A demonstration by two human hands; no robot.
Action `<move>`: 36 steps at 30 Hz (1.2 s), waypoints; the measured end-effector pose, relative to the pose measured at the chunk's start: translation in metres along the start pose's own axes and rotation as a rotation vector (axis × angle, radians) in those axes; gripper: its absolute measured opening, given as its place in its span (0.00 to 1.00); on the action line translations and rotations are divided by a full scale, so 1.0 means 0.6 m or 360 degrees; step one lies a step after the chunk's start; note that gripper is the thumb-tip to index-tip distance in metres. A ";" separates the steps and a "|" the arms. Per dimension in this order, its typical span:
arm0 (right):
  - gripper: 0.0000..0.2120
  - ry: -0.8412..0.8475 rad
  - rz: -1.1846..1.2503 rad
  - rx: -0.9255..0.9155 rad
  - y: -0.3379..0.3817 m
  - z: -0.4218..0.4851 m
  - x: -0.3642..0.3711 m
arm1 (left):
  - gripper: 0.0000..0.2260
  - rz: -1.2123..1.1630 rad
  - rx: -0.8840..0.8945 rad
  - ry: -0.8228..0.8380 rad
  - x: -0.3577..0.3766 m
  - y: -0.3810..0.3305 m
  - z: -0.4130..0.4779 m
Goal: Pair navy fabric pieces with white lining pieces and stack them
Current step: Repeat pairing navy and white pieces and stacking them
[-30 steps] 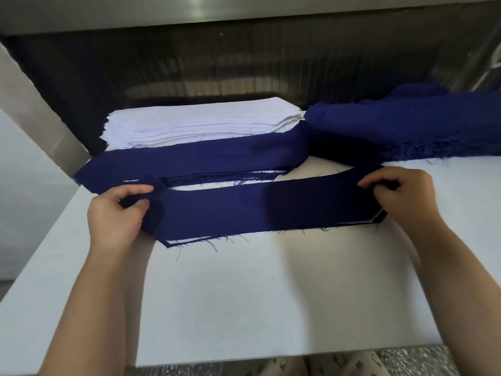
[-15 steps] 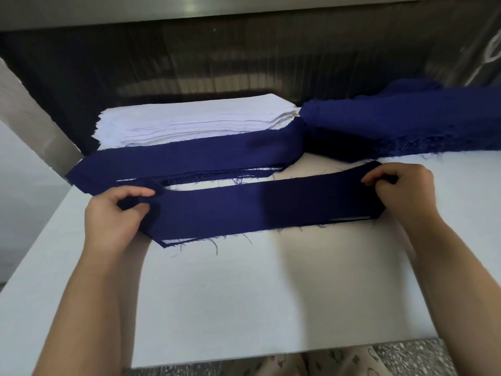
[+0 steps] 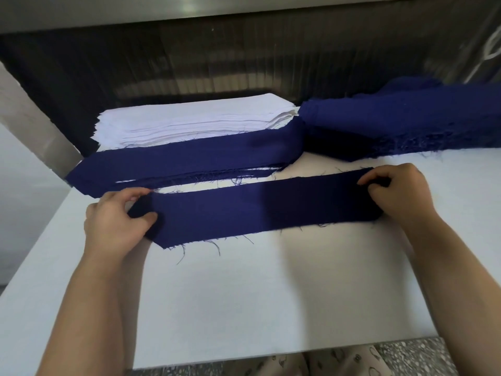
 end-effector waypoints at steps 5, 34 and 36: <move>0.18 0.0085 -0.0567 0.0177 -0.010 -0.002 0.010 | 0.24 0.0290 -0.0073 0.0005 0.006 -0.001 -0.006; 0.33 -0.0547 0.0265 -0.0376 0.041 -0.020 -0.019 | 0.06 -0.0117 0.0660 -0.0138 0.006 -0.068 -0.032; 0.30 -0.0646 0.0295 -0.0381 0.044 -0.022 -0.024 | 0.07 -0.0161 0.0698 -0.0209 -0.001 -0.072 -0.033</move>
Point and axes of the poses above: each hand's wrist, its own z-axis towards the middle knuckle, its own x-axis out of the palm, y = z × x, the point moved 6 cm from there along z, towards the middle knuckle, and after that the axes turned 12 degrees about -z, right-handed, at the moved point
